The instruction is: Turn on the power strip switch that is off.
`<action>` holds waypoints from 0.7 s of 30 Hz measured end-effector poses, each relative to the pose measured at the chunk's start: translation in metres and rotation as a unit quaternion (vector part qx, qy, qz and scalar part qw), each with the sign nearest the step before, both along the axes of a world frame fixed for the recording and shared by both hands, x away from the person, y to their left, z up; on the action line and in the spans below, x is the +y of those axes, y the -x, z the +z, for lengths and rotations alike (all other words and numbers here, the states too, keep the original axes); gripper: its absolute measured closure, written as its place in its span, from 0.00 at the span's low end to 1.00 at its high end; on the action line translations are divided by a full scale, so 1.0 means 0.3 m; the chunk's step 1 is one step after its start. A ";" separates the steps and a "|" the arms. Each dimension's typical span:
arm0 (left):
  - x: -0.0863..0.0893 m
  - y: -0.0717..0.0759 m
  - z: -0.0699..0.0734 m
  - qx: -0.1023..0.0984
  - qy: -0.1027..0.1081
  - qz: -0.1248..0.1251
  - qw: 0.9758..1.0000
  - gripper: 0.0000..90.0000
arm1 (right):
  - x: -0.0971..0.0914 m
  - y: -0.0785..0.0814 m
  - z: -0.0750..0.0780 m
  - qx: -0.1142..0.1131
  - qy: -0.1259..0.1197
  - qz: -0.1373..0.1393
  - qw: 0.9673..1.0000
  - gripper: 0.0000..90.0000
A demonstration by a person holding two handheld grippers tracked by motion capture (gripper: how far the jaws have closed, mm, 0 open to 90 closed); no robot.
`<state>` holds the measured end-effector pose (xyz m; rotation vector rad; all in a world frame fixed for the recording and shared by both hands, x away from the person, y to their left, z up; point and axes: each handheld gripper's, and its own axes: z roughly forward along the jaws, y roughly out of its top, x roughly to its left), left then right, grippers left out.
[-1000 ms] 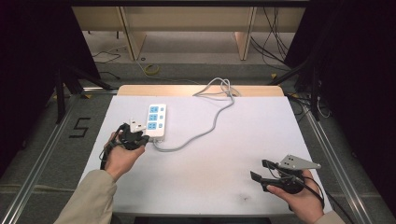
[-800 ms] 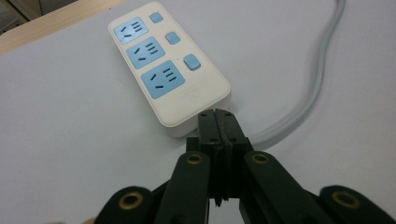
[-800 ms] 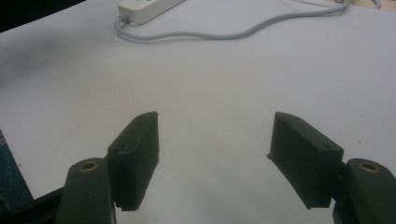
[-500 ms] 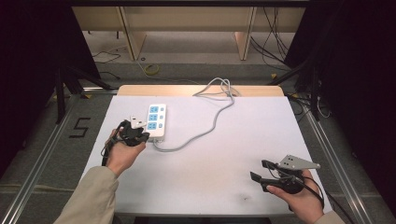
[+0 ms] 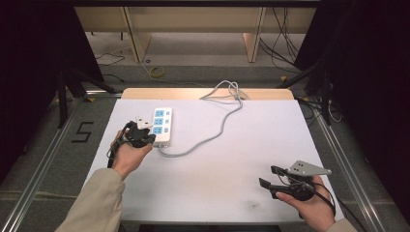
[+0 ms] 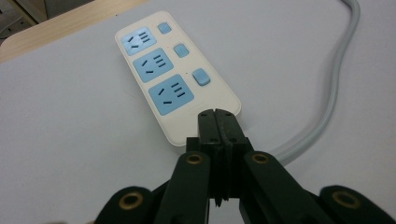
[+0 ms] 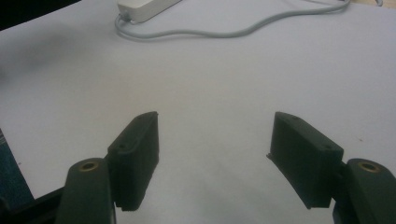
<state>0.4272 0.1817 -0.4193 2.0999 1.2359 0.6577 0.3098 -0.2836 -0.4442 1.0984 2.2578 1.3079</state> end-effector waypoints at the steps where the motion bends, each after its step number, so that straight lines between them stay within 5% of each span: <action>1: -0.001 -0.002 0.000 0.000 0.000 0.001 1.000 1.00 | 0.000 0.000 0.000 0.000 0.000 0.000 1.000 0.37; 21: -0.008 -0.045 0.001 0.003 -0.001 0.006 1.000 1.00 | -0.001 -0.001 -0.002 0.002 0.001 0.001 1.000 0.37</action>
